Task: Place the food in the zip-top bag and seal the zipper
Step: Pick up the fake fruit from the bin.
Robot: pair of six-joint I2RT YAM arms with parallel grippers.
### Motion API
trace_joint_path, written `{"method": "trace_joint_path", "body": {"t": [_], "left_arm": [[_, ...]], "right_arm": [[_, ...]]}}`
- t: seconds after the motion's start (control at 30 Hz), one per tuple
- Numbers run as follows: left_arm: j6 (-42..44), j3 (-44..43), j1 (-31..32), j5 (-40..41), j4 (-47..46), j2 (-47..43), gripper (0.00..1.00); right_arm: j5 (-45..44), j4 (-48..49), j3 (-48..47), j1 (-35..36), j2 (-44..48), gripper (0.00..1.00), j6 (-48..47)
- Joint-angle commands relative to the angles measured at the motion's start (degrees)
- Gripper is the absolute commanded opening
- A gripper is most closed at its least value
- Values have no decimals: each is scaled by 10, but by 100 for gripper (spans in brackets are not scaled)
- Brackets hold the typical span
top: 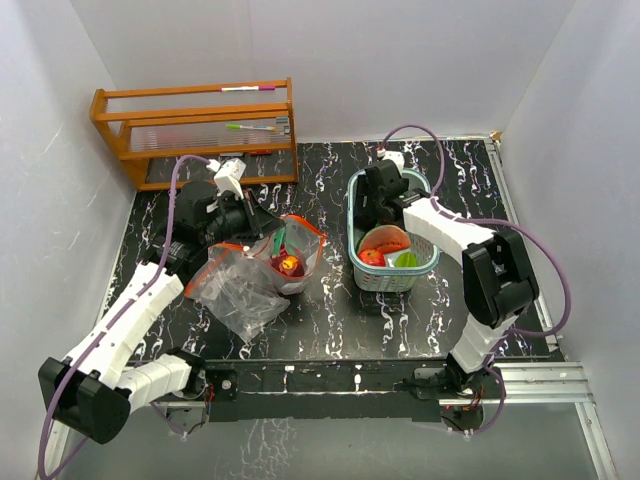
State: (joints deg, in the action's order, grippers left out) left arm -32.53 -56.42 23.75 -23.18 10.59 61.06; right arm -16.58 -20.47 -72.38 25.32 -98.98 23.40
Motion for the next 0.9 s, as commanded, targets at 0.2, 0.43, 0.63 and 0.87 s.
{"method": "trace_joint_path", "body": {"t": [0.2,0.43,0.63,0.87], "left_arm": [[9,-18,0,-18,-7,13,0],[13,-21,0,-15,-3,20,0],[13,-19,0,-14,-4,25,0],[19,-24,0,-8,0,26,0]], "right_arm": [[-28,89,23,-3,-56,75,6],[-39,92,44,-3,-85,58,19],[-53,93,60,-3,-51,34,14],[-13,96,84,-3,78,32,-7]]}}
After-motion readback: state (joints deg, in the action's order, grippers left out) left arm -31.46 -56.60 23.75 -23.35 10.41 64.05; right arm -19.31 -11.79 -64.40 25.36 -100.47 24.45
